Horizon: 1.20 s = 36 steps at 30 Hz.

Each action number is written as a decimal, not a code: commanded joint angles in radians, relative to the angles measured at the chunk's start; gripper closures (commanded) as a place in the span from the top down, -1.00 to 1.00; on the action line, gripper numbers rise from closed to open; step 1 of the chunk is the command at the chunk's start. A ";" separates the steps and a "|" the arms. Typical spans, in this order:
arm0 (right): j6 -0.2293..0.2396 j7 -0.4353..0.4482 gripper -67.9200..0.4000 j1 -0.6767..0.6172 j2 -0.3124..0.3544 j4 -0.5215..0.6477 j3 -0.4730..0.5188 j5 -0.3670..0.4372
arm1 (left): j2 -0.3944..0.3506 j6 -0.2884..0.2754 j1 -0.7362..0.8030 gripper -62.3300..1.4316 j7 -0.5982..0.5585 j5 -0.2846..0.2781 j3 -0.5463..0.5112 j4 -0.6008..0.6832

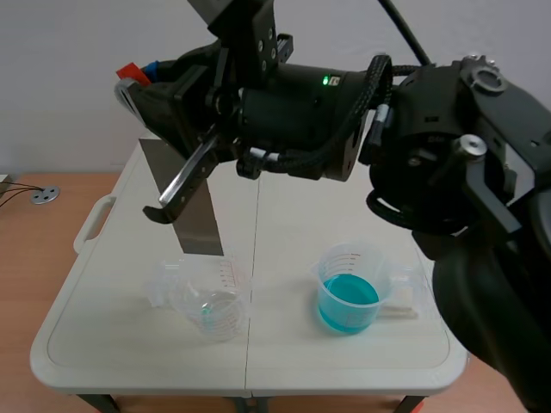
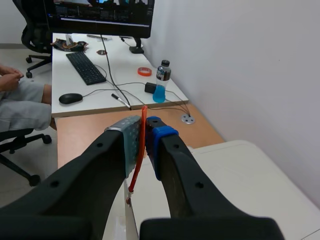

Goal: Hold the metal plate by the orange handle, dip it into the blue solution, take it out and point at it, then put the plate back in the beaker on the left.
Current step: 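Point at the plate with the left hand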

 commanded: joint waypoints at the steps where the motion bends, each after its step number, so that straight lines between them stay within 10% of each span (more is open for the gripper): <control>1: 0.000 0.010 -0.95 0.011 0.012 0.032 0.013 0.022 | 0.005 -0.006 0.008 -0.91 -0.008 -0.006 0.001 0.011; 12: 0.001 -0.003 -0.95 -0.046 0.087 0.151 0.109 0.125 | -0.015 -0.006 -0.034 -0.91 -0.017 -0.035 -0.031 0.045; 27: 0.008 0.000 -0.95 -0.150 0.252 0.212 0.300 0.319 | -0.118 -0.014 -0.095 -0.91 -0.017 -0.112 -0.327 0.441; 36: 0.019 0.010 -0.95 -0.184 0.349 0.212 0.400 0.394 | -0.240 -0.162 -0.204 -0.91 -0.013 -0.111 -0.249 0.519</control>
